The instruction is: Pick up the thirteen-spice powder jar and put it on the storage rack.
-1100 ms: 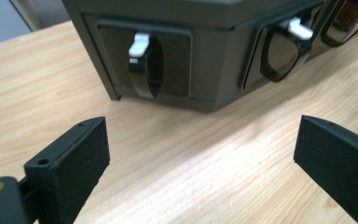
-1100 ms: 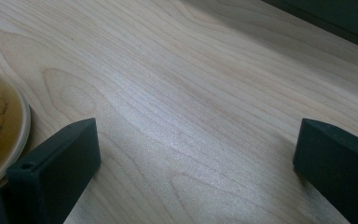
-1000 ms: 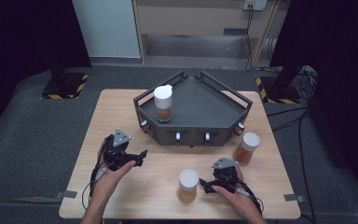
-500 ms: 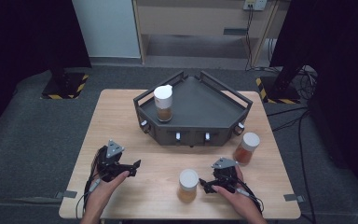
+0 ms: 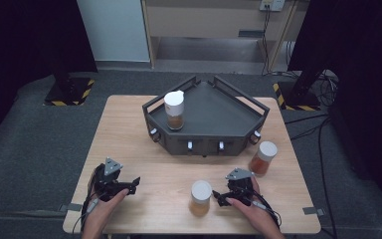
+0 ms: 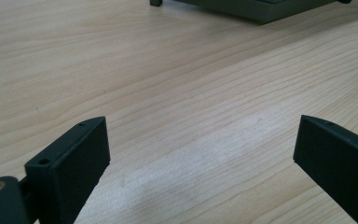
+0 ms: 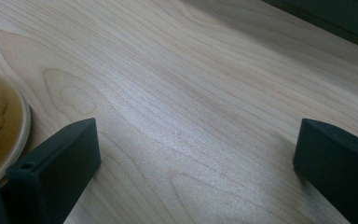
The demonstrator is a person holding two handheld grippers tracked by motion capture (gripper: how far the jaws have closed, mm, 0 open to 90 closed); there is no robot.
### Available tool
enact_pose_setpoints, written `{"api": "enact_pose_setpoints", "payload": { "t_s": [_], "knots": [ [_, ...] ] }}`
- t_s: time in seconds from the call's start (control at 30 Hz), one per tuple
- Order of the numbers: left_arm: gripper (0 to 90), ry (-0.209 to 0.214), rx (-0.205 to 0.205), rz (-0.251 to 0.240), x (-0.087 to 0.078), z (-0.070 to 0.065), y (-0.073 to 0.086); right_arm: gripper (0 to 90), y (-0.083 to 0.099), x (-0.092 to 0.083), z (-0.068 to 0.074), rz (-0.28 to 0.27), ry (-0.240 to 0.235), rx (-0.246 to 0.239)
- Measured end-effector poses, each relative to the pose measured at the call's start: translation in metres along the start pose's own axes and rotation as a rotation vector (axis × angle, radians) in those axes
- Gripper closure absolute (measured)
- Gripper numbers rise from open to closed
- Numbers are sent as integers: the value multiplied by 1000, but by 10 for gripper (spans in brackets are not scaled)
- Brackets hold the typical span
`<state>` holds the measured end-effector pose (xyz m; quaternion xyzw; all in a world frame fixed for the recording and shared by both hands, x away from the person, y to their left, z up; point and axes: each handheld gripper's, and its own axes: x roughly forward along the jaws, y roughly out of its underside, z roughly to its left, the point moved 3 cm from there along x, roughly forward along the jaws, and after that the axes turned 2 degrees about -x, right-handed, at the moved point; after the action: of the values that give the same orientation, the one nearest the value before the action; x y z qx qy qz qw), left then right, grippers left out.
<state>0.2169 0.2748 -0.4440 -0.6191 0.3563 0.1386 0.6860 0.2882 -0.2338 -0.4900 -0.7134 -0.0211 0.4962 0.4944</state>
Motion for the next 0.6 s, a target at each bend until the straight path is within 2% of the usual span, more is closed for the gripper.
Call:
{"api": "enact_pose_setpoints", "payload": {
  "t_s": [0.3, 0.6],
  "knots": [
    [25, -28, -30, 40, 7, 9, 11, 6, 0, 0, 0, 0, 0, 0],
    [26, -52, -44, 68, 13, 12, 17, 6, 0, 0, 0, 0, 0, 0]
  ]
}}
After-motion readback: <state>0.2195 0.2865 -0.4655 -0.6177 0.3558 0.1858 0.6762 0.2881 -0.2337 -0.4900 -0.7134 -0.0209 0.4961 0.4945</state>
